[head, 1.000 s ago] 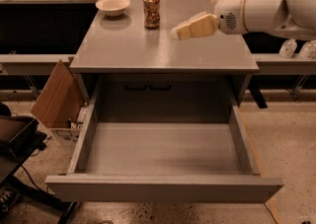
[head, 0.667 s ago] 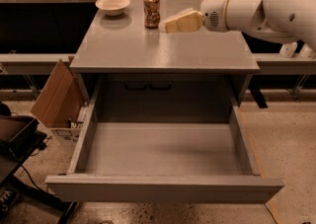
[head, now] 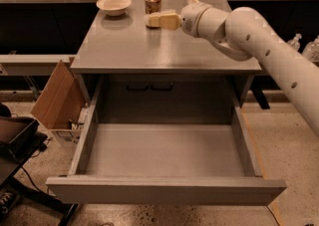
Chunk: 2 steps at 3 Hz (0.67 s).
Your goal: Place orange can into top drawer
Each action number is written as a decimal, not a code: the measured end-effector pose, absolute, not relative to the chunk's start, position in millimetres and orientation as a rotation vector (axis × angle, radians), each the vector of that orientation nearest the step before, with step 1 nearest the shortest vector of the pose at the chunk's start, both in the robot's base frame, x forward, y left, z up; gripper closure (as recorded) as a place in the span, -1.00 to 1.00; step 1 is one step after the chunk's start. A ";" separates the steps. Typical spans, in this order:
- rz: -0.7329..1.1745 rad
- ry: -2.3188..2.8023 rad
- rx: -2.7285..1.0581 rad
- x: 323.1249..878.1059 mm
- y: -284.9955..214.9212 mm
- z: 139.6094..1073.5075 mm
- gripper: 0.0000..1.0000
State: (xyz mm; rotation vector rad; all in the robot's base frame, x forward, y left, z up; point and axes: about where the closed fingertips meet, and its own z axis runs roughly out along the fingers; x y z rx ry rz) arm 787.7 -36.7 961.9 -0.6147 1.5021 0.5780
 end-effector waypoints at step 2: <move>0.418 1.533 -0.576 846.2 1.2 957.1 -1.00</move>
Offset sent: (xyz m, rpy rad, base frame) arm 0.0955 0.0319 -0.0178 -0.1729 -0.0089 -0.2067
